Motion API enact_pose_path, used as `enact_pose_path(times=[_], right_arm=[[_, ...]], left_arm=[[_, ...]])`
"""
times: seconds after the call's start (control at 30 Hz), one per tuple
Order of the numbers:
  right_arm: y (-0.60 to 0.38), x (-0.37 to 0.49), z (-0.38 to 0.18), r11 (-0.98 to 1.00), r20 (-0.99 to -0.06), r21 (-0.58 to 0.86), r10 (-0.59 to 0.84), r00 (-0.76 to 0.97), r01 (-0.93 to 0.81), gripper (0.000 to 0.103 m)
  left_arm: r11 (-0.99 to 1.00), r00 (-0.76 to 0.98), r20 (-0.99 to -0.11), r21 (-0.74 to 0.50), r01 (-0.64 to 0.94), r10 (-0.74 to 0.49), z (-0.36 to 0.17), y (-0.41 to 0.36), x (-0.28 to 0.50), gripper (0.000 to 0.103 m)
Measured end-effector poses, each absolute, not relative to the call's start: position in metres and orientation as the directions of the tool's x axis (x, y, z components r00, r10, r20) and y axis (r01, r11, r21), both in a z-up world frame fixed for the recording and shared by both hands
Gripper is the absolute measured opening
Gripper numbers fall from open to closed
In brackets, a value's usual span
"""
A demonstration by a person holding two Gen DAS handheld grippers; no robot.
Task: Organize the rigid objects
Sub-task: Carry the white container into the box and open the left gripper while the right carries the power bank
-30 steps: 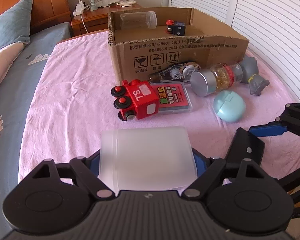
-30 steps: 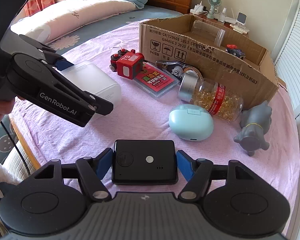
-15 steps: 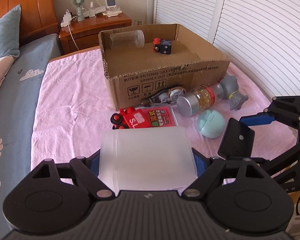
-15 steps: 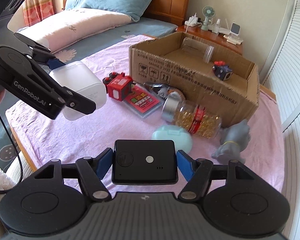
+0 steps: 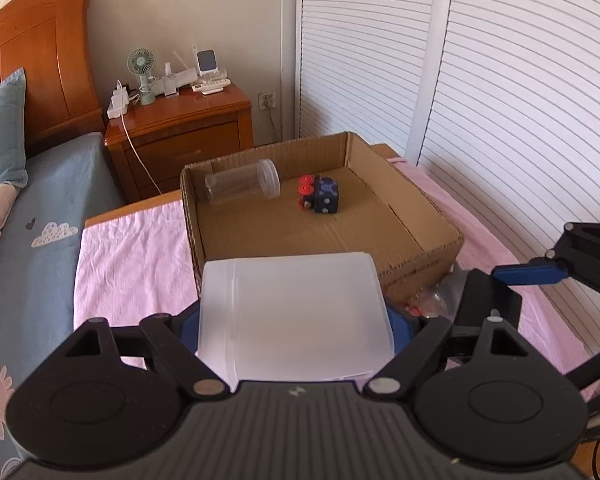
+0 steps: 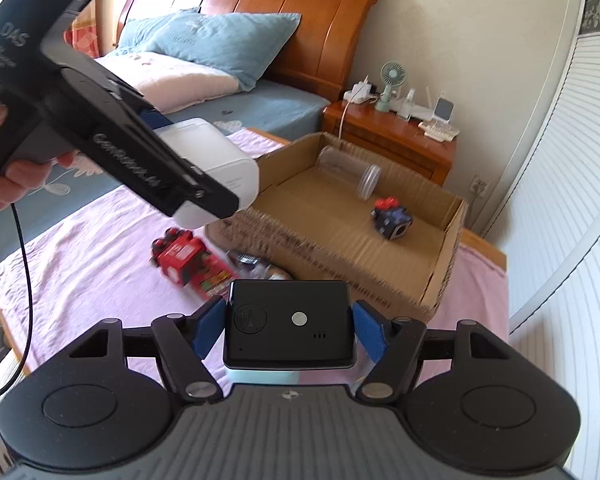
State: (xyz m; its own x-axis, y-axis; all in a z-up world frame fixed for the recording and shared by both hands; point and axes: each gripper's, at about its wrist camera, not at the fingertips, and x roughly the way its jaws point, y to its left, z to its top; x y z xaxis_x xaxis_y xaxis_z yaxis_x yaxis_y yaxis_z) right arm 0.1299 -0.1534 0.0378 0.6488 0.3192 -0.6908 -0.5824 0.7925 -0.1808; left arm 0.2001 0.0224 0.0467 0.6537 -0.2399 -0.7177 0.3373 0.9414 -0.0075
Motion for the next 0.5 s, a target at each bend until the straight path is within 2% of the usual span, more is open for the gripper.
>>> enact_pose_path(times=[0.23,0.37,0.5], right_arm=[[-0.157,0.147,0.048,0.811,-0.662,-0.187,0.313,0.681,-0.554,0.074],[-0.16,0.152,0.052,0.819,-0.657,-0.192,0.302,0.69,-0.541,0.074],[-0.163,0.159,0.056,0.828,-0.652,-0.187,0.297,0.697,-0.528,0.074]], left_arm=[[0.956,0.629,-0.749,-0.02,0.294,-0.209,0.027,0.017,0.256,0.084],[0.971,0.651,-0.738,-0.025,0.236,-0.177,0.019,0.02,0.266,0.093],[0.972,0.656,-0.73,-0.051,0.229,-0.193,0.02,0.025,0.258,0.093]])
